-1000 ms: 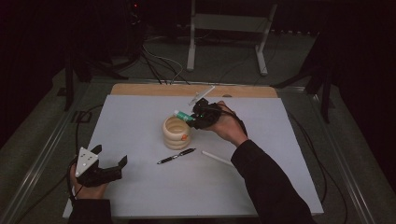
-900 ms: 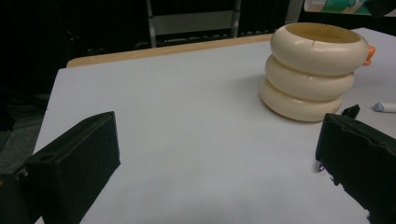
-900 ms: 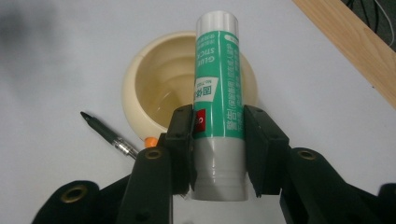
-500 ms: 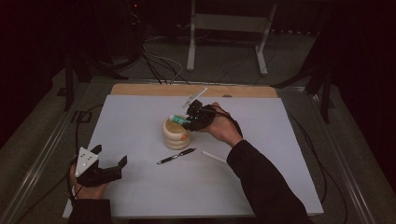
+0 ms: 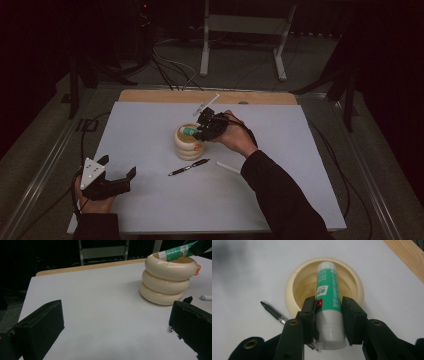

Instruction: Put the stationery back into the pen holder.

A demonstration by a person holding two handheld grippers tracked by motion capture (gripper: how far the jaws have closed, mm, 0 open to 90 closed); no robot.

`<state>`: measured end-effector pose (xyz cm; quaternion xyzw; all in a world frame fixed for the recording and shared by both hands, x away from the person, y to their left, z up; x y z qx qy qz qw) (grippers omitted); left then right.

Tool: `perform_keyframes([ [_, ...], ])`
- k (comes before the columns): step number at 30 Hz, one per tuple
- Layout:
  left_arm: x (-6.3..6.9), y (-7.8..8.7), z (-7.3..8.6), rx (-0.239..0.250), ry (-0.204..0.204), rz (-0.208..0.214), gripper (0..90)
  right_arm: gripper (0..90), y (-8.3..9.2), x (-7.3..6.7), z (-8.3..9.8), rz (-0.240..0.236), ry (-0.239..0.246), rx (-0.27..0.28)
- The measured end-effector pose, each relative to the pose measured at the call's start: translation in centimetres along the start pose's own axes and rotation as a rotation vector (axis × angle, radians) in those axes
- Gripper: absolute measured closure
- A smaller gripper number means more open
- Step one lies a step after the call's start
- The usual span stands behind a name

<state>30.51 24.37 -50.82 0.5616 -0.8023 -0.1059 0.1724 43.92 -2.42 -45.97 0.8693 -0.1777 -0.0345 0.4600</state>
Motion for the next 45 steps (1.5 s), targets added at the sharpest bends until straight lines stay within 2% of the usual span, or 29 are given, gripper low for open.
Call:
perform_keyframes([
  [10, 0.0, 0.0, 0.0, 0.001, 0.001, 0.001, 0.2, 65.1, -0.2, -0.1, -0.5, -0.006, -0.008, 0.014],
  [30, -0.1, 0.1, 0.0, 0.0, 0.0, 0.001, 0.3, 65.5, -2.4, 0.0, -1.2, -0.017, -0.052, 0.026],
  [36, 0.0, 0.1, 0.0, -0.001, -0.001, 0.001, 0.3, 60.5, -2.3, 0.1, -1.2, -0.009, -0.059, 0.034],
  [45, 0.0, 0.0, 0.0, -0.001, -0.002, 0.001, 0.2, 40.2, -1.6, 0.1, -1.4, -0.017, -0.071, 0.089],
])
Point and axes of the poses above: each handheld gripper's, and its own axes: y roughly backward along the jaws, z roughly out of its underside, x roughly to its right, the point moved 7 cm from there along -y, roughly forward along the jaws, and after that the axes turned 9 degrees about y, right-handed, at the moved point
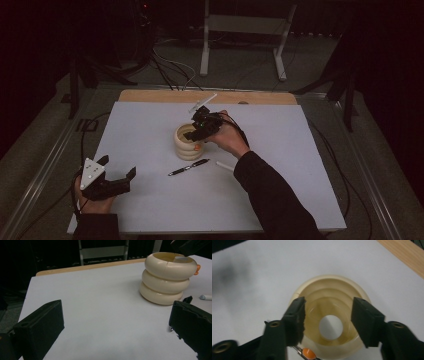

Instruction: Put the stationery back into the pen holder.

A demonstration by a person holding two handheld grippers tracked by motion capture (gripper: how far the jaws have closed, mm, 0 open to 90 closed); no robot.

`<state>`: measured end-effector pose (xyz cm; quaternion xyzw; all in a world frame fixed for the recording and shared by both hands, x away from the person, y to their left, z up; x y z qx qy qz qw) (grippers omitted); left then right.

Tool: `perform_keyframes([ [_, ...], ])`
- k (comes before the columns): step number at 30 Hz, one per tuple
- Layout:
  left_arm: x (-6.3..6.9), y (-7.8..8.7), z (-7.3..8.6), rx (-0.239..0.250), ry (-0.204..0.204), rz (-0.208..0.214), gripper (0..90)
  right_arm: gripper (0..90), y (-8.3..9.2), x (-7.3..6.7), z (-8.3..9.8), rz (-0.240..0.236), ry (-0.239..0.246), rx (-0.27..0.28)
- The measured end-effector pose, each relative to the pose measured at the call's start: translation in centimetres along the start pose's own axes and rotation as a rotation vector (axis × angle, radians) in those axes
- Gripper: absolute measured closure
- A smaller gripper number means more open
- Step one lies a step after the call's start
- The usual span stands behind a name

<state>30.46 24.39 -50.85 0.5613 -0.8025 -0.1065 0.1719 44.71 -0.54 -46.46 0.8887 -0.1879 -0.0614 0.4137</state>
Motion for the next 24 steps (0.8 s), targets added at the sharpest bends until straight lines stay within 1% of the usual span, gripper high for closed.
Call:
perform_keyframes([
  [2, 0.0, 0.0, 0.0, -0.001, 0.001, -0.001, 0.2, 34.0, 0.2, 0.0, -0.1, 0.005, -0.006, 0.013],
  [4, 0.0, 0.0, 0.0, -0.002, 0.0, -0.001, 0.2, 24.7, 0.5, 0.2, -0.3, 0.029, -0.018, 0.034],
  [6, 0.0, 0.0, 0.0, -0.001, 0.0, 0.0, 0.3, 19.2, 0.8, 0.3, -0.4, 0.038, -0.03, 0.052],
  [7, 0.0, 0.0, 0.0, 0.0, 0.0, 0.0, 0.3, 16.3, 0.9, 0.4, -0.4, 0.051, -0.032, 0.055],
  [10, 0.0, 0.0, 0.0, 0.0, 0.0, 0.0, 0.2, 13.6, 1.2, 0.5, -0.4, 0.06, -0.038, 0.064],
  [12, 0.0, 0.0, 0.0, 0.001, 0.002, 0.0, 0.2, 9.2, 1.4, 0.6, -0.3, 0.068, -0.046, 0.064],
  [14, 0.0, 0.0, 0.0, 0.001, 0.003, 0.0, 0.2, 4.4, 1.6, 0.7, -0.2, 0.084, -0.039, 0.055],
  [17, 0.0, 0.0, 0.0, -0.001, 0.005, 0.0, 0.2, 2.8, 1.9, 0.8, 0.1, 0.097, -0.039, 0.048],
  [24, -0.1, -0.1, 0.0, -0.001, 0.002, -0.003, 0.2, 0.1, 2.6, 1.1, 0.8, 0.11, -0.035, 0.044],
])
Point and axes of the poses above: each handheld gripper's, and its own axes: y roughly backward along the jaws, z roughly out of its underside, x roughly to its right, the point moved 7 cm from there along -y, roughly forward along the jaws, and after that the axes turned 9 degrees about y, right-handed, at the moved point
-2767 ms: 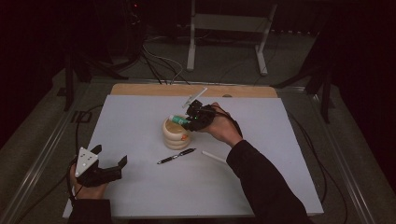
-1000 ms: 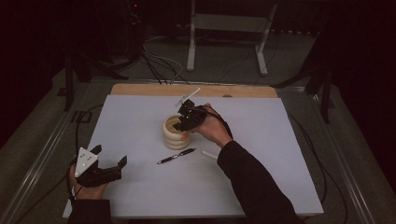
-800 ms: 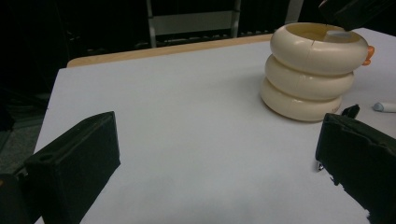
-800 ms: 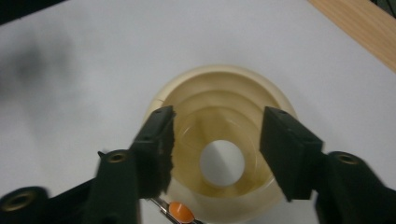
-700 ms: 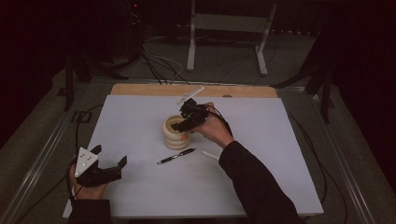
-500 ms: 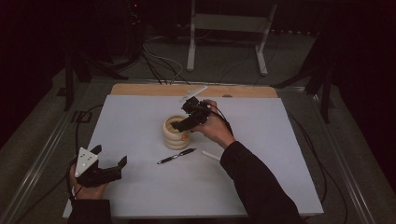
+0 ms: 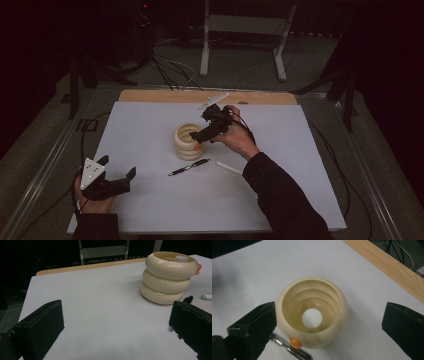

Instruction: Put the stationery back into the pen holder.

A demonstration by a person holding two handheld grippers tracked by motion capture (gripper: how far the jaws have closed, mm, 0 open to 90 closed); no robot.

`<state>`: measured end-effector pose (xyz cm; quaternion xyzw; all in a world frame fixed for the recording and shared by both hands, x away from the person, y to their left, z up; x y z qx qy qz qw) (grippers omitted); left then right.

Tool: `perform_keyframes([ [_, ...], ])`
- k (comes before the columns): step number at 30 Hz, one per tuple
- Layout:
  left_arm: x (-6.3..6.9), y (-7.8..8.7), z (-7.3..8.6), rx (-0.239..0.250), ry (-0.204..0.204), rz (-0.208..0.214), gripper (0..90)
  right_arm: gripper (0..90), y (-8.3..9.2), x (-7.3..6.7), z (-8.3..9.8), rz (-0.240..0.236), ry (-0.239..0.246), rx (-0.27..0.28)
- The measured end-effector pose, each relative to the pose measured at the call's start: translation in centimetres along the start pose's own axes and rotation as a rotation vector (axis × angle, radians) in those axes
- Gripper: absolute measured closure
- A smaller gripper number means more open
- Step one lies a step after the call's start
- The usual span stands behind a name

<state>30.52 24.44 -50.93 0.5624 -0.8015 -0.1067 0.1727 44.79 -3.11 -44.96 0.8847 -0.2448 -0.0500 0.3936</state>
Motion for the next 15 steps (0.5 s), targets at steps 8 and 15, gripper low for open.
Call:
perform_keyframes([
  [8, -0.4, -0.1, 0.1, -0.003, 0.008, -0.004, 0.2, 0.0, 0.5, 0.6, 1.1, 0.009, -0.018, -0.008],
  [15, -0.3, -0.2, 0.1, -0.003, 0.007, -0.001, 0.2, 0.0, 0.6, 0.7, 2.0, 0.002, -0.024, -0.031],
])
Point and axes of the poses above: each handheld gripper's, and its own axes: y roughly backward along the jaws, z roughly out of its underside, x roughly to its right, the point moved 7 cm from there along -y, roughly forward along the jaws, and after that the axes turned 9 degrees about y, right-handed, at the moved point
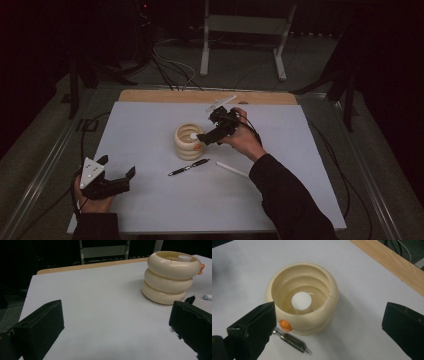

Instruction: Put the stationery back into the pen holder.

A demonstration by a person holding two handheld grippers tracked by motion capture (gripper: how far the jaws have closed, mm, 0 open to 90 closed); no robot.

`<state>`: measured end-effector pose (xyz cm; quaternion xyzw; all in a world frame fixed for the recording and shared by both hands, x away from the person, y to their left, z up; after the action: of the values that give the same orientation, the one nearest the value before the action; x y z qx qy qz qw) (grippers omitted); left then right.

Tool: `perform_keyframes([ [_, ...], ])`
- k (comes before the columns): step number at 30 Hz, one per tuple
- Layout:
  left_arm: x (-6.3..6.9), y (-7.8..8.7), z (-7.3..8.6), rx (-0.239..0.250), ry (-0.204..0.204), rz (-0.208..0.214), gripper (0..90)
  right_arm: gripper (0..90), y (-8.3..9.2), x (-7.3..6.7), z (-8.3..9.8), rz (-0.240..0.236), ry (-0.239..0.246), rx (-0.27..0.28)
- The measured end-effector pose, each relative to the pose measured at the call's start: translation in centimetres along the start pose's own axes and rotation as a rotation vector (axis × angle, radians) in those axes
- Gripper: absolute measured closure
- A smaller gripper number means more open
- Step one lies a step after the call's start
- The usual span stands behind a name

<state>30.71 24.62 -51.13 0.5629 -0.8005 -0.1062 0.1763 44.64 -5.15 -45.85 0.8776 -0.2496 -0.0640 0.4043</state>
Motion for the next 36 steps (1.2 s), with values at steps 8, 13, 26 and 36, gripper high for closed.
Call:
perform_keyframes([
  [8, 0.0, 0.1, 0.0, 0.0, 0.002, -0.007, 0.2, 0.1, 0.1, 0.0, 1.0, -0.011, 0.007, -0.026],
  [13, 0.1, 0.2, 0.0, 0.001, -0.005, -0.01, 0.2, 0.1, 0.0, -0.2, 1.6, -0.02, 0.009, -0.034],
  [26, 0.3, 0.0, 0.0, -0.004, -0.013, -0.003, 0.2, 0.1, 0.5, 0.3, 4.1, -0.015, 0.031, -0.11],
  [36, 0.2, 0.0, 0.0, -0.005, -0.012, -0.007, 0.2, 3.7, 0.3, 0.1, 5.3, -0.046, 0.032, -0.162],
])
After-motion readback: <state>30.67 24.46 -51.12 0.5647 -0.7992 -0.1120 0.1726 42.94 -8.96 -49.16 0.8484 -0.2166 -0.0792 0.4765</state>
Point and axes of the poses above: each handheld gripper's, and its own axes: y roughly backward along the jaws, z roughly out of its underside, x roughly to its right, the point moved 7 cm from there along -y, roughly forward along the jaws, and after that the axes turned 9 degrees about y, right-handed, at the moved point
